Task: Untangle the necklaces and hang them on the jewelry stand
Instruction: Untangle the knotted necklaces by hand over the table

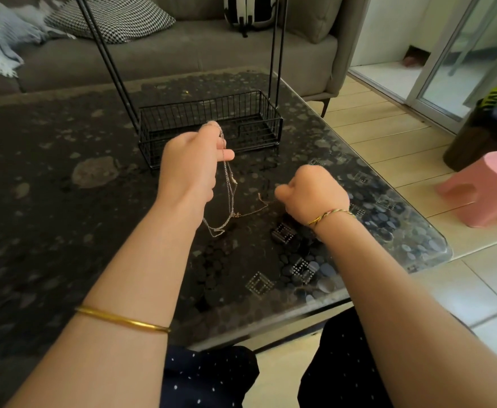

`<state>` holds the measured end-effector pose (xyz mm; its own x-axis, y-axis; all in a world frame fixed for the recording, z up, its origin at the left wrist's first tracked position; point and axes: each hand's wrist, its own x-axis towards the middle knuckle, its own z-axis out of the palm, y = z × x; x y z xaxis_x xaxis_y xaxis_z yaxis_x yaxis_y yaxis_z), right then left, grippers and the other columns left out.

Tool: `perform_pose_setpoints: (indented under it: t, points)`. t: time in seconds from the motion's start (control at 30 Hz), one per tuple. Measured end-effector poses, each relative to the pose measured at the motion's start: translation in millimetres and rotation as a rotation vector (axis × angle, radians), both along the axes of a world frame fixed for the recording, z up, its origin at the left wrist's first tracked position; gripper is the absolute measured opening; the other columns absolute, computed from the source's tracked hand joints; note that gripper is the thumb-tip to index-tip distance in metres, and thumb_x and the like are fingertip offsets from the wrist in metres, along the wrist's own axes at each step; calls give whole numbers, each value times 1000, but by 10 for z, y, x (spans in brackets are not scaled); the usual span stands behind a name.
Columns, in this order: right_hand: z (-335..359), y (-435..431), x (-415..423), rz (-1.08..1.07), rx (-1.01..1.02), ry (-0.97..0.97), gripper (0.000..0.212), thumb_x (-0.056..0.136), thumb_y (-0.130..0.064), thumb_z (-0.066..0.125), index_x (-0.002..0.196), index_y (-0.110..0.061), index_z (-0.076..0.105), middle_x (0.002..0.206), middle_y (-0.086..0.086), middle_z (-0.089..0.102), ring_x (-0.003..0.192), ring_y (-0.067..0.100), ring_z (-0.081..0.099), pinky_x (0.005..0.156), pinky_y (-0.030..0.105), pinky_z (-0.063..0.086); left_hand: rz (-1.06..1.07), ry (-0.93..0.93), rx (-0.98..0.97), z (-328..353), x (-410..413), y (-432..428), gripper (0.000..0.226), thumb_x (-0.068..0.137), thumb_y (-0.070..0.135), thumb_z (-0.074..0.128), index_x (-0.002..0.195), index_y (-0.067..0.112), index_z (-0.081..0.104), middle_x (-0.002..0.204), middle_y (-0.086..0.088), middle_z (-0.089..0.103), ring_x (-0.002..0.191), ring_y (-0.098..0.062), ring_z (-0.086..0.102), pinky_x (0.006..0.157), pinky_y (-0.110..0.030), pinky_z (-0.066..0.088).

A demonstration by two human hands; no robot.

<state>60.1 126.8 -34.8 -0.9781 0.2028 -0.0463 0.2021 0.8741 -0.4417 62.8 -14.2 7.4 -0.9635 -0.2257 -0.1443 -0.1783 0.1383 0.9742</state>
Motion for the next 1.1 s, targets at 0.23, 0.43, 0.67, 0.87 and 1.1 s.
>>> perform_pose_setpoints:
  t: [0.23, 0.43, 0.67, 0.87, 1.1]
  points:
    - [84, 15, -23, -229, -694, 416, 34, 83, -10, 46, 51, 3, 46, 52, 8, 33, 46, 16, 24, 52, 27, 24, 18, -48, -51, -53, -26, -6, 25, 96, 34, 41, 83, 18, 54, 90, -1, 58, 35, -7, 27, 36, -16, 22]
    - [171, -52, -22, -289, -1158, 415, 29, 91, -9, 37, 63, -9, 42, 57, 2, 51, 52, 16, 54, 66, 40, 51, 15, -74, -63, -81, -34, -5, 25, 97, 38, 39, 97, 17, 53, 92, 1, 53, 43, -9, 28, 40, -21, 26]
    - [-10, -55, -12, 150, -123, -54, 27, 83, -46, 57, 66, -25, 55, 77, -4, 60, 80, 19, 57, 74, 32, 48, 43, -16, -31, -57, -46, 6, 24, 98, 35, 39, 90, 19, 56, 90, 8, 61, 36, -6, 29, 37, -17, 24]
    - [76, -58, 51, 184, 64, -150, 11, 83, -39, 64, 78, -29, 65, 98, -2, 68, 95, 22, 61, 78, 32, 48, 97, -14, -9, -41, -65, -24, 30, 99, 36, 36, 103, 17, 59, 93, 8, 64, 33, -4, 31, 37, -17, 27]
    - [64, 52, -2, 24, -185, 134, 18, 86, -24, 56, 69, -19, 59, 86, 8, 66, 81, 26, 61, 73, 35, 53, 119, -90, 19, -44, -97, -48, 33, 97, 28, 36, 96, 10, 63, 73, -1, 71, 29, -6, 23, 35, -13, 22]
